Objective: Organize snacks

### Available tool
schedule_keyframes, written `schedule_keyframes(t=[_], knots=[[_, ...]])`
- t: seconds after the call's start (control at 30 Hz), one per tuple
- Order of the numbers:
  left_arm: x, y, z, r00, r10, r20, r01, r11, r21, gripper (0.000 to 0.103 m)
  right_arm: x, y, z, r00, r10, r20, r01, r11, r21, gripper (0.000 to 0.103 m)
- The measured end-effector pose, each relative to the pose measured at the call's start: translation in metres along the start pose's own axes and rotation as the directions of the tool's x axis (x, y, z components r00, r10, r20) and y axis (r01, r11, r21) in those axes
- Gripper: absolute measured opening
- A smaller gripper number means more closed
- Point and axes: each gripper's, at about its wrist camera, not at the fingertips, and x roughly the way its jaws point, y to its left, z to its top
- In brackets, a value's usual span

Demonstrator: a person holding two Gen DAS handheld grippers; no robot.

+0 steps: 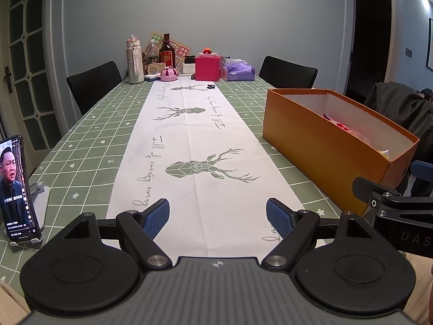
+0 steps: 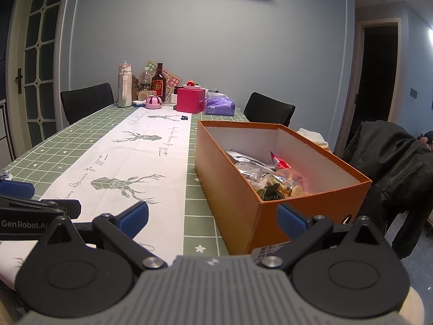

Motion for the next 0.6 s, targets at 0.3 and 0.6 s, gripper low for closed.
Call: schedule_keyframes(t=[0.3, 0.6], knots=[[-0.0009, 0.0005, -0.0003, 1.0, -0.009, 0.0, 0.009, 1.0, -0.001, 0.095, 0.0001, 0.0026, -0.0003, 1.0, 0.006, -0.006, -0.006, 1.0, -0.003, 0.098], [-0.0032, 0.0002, -0.0004, 1.0, -0.027, 0.016, 0.026, 1.0, 0.013, 0.095, 0.0009, 0.0033, -0.001, 1.0, 0.008, -0.007, -0.008, 1.0, -0.003, 0.098]])
